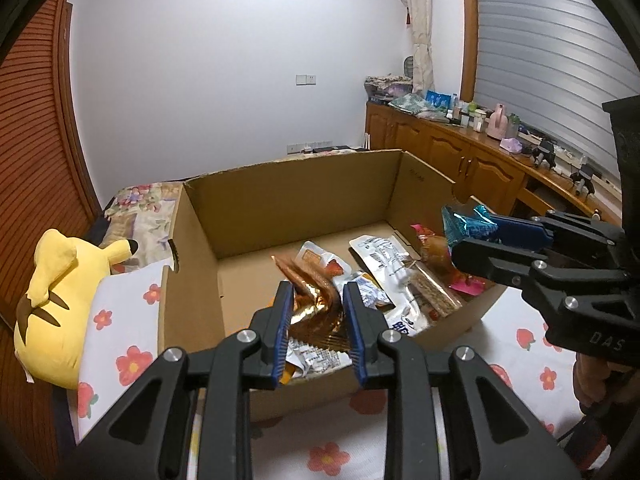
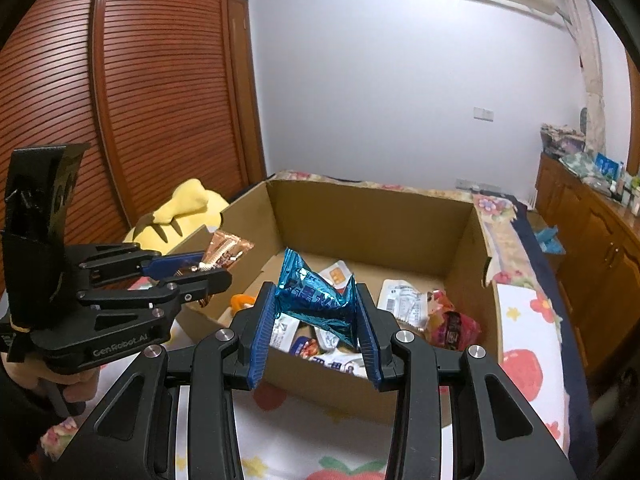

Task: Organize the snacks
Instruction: 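Carry the gold and teal candies over the box with both grippers, then open both grippers to drop the gold and teal candies into the box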

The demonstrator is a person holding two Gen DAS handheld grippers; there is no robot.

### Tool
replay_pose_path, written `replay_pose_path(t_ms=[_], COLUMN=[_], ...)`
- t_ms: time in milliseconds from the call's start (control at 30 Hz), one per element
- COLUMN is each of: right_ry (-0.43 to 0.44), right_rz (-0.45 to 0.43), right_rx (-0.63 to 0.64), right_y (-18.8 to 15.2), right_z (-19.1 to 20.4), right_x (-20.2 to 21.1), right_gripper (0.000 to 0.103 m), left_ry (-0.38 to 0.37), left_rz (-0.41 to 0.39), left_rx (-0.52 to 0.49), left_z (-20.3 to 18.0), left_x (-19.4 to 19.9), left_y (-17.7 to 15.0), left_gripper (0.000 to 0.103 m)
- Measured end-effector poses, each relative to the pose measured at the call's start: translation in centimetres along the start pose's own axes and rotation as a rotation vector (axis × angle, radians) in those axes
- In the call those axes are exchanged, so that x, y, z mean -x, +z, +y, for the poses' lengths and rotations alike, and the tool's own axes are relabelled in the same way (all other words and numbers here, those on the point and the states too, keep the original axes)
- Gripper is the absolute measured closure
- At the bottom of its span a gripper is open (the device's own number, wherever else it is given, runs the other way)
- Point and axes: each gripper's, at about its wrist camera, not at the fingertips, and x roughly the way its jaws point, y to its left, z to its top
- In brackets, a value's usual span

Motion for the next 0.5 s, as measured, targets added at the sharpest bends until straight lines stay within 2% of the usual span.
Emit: replay_pose_path(t_ms=[233,500], right_ry=[-0.005,-0.019], right_rz=[0.028,0.06], right_rx=[0.002,0.019], right_y=[0.1,1.9], right_z=[-0.8,-1.4], right_x=[-1.8,-3.5], right_gripper=[0.065,0.065], left_ry=[0.005,0.019], left_rz=[0.008,-0.002], left_rx=[0.012,0.027], left_z=[0.7,1.8], left_x=[-1.2,-1.5], left_y=[0.4,1.5], left_gripper=[0.074,0.06])
